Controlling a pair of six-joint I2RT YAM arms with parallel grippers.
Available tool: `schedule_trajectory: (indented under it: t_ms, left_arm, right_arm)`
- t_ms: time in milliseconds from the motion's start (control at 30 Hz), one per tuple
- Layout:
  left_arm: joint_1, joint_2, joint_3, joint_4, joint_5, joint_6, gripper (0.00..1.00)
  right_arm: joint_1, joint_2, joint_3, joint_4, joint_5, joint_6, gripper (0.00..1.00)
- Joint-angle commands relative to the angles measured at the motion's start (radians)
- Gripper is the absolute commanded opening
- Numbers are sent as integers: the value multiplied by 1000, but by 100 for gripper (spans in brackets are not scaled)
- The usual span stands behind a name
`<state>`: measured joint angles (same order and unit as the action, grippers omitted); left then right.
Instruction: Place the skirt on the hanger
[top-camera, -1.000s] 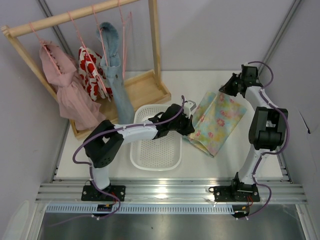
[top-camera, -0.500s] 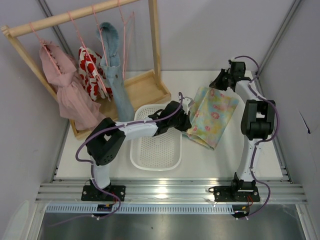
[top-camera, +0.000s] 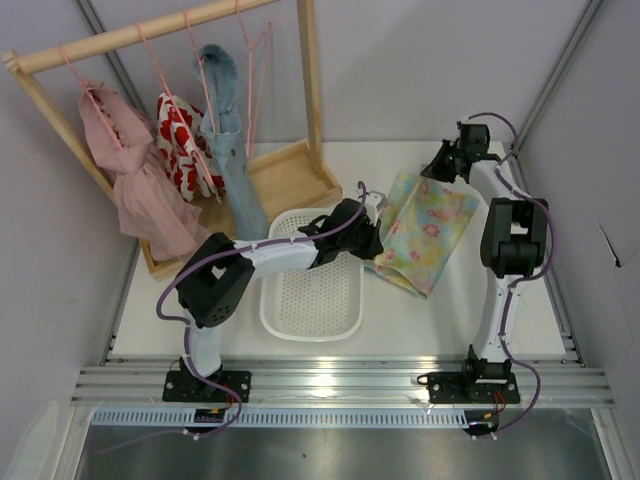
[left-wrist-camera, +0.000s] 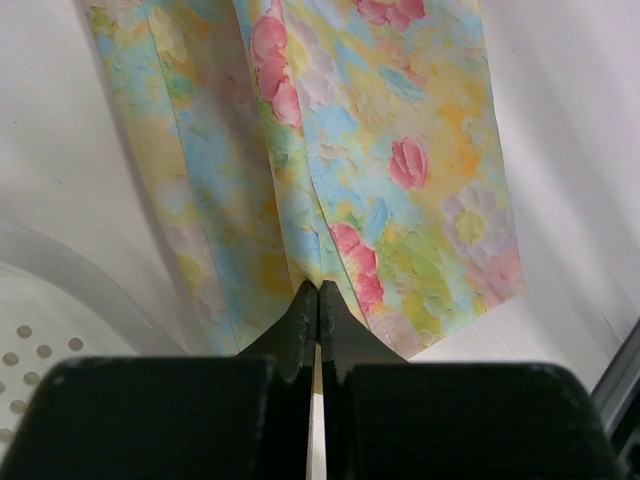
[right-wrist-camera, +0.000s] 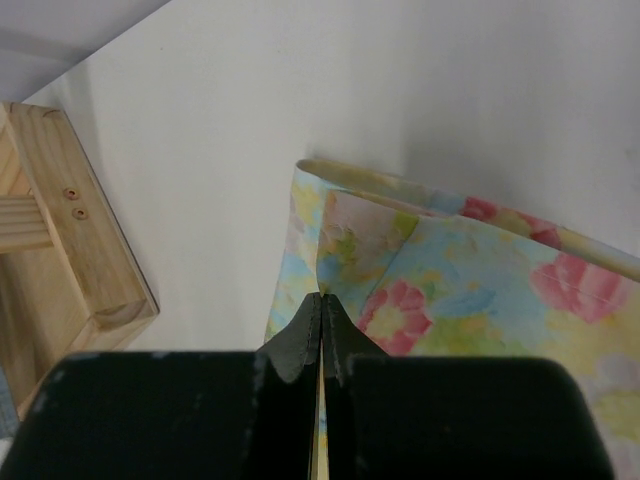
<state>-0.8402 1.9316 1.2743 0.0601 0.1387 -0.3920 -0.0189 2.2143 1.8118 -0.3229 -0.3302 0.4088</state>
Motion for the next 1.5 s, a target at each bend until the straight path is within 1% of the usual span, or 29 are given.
schedule_trajectory:
  t_ms: [0, 67, 100, 133, 267, 333, 467, 533, 567, 633, 667, 767, 900, 1100, 1233, 1333, 1367, 1400, 1467]
  left_arm:
    - [-17, 0, 40, -29, 53, -1, 0]
    - [-46, -2, 56, -37, 35, 16, 0]
    - [-56, -2, 59, -42, 32, 21, 0]
    - [-66, -3, 62, -45, 27, 21, 0]
    - [-126, -6, 69, -43, 24, 19, 0]
    - [-149, -6, 85, -52, 19, 27, 0]
    - [-210, -13, 111, -54, 16, 38, 0]
    - [-229, -23, 115, -52, 15, 45, 0]
    - [-250, -29, 115, -54, 13, 48, 0]
    - [-272, -48, 115, -83, 6, 62, 0]
    - [-295, -55, 117, -88, 4, 67, 0]
    - [-339, -83, 111, -92, -2, 76, 0]
    - [-384, -108, 117, -105, 1, 81, 0]
    - [-416, -163, 135, -128, 19, 68, 0]
    - [-428, -201, 152, -154, 52, 58, 0]
    - [-428, -227, 158, -154, 71, 47, 0]
    - [-428, -232, 158, -152, 75, 44, 0]
    - [-428, -238, 158, -152, 76, 47, 0]
    - [-427, -234, 157, -163, 62, 50, 0]
  right_arm:
    - [-52, -148, -64, 84, 59, -21, 0]
    - [-65, -189, -120, 99, 65, -19, 0]
    - [-85, -236, -153, 108, 71, -18, 0]
    - [-96, -261, -220, 116, 72, -13, 0]
    - [-162, -398, -383, 148, 79, 7, 0]
    - [-208, -486, -461, 140, 83, 13, 0]
    - [-282, -651, -567, 99, 120, 10, 0]
    - [-318, -717, -597, 59, 147, 4, 0]
    - [-332, -779, -617, 44, 158, -1, 0]
    - [-360, -840, -629, -4, 177, -5, 0]
    - [-390, -896, -641, -16, 178, -7, 0]
    - [-456, -993, -658, -62, 169, -11, 0]
    - [-515, -1057, -657, -129, 163, -36, 0]
    - [-599, -1098, -652, -185, 120, -50, 0]
    - [-621, -1093, -599, -229, 122, -56, 0]
    - [-624, -1090, -583, -228, 109, -59, 0]
    - [-624, -1087, -580, -222, 96, -57, 0]
    - [-622, -1081, -579, -211, 47, -57, 0]
    - [-596, -1044, -571, -194, 16, -54, 0]
